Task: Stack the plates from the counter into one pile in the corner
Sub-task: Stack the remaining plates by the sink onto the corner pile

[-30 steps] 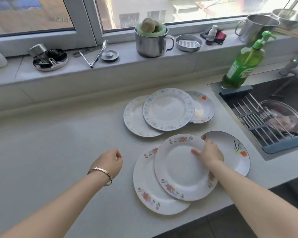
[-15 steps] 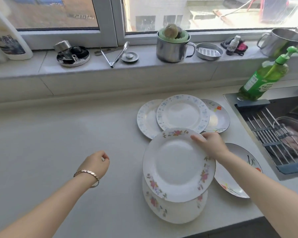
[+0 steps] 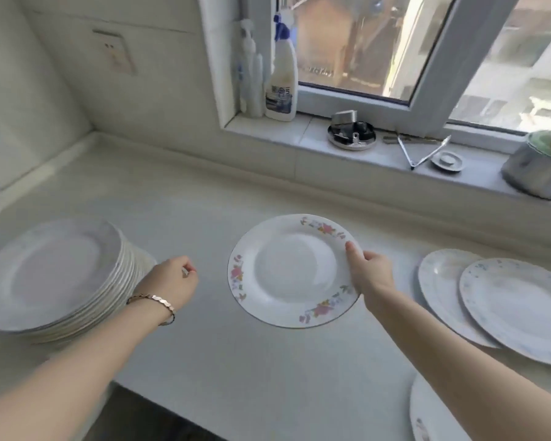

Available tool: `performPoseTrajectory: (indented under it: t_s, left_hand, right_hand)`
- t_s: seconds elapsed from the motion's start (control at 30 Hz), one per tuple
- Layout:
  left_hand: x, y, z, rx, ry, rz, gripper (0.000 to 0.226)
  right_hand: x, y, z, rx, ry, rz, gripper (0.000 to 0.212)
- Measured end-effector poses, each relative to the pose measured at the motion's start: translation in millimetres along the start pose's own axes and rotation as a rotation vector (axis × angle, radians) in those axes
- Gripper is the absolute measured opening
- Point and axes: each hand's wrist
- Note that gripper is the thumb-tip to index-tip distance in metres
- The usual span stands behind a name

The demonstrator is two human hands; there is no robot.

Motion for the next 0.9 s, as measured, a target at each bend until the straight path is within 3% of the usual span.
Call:
performPoseTrajectory:
  t_s: [0.1, 0.23, 0.47, 0.6, 0.9]
  left_hand:
    - [21.2, -53.5, -45.5, -0.017, 0.046, -0.037, 0.019]
    - [48.9, -121.6, -102.1, -0.011, 0.082, -0.071, 0.02]
    - [83.3, -219.4, -160.6, -0.069, 0.102, -0.199, 0.022]
    - [96.3, -244.1, -173.3, -0.098, 0.1, -0.236, 0.025]
    - [108.1, -248.2, -180.6, -0.15, 0.094, -0.236, 0.023]
  right_hand:
    - [-18.1, -26.8, 75.2, 0.031, -0.037, -0.016, 0.05]
    - [-46.8, -64.7, 169.7, 0.072, -0.095, -0.041, 0.029]
    - [-85.3, -95.3, 301.5, 0.04, -0.191, -0.033, 0.029]
    - [-95.8, -98.7, 338.1, 0.06, -0.201, -0.034, 0.036]
    - [-103.7, -94.1, 377.6, -0.043, -0.104, -0.107, 0.032]
Point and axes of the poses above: each hand's wrist, its own x-axis towards the middle knuckle, its own z-axis out of the palm, y = z × x, and after that the axes turned 11 degrees about -z, right-handed
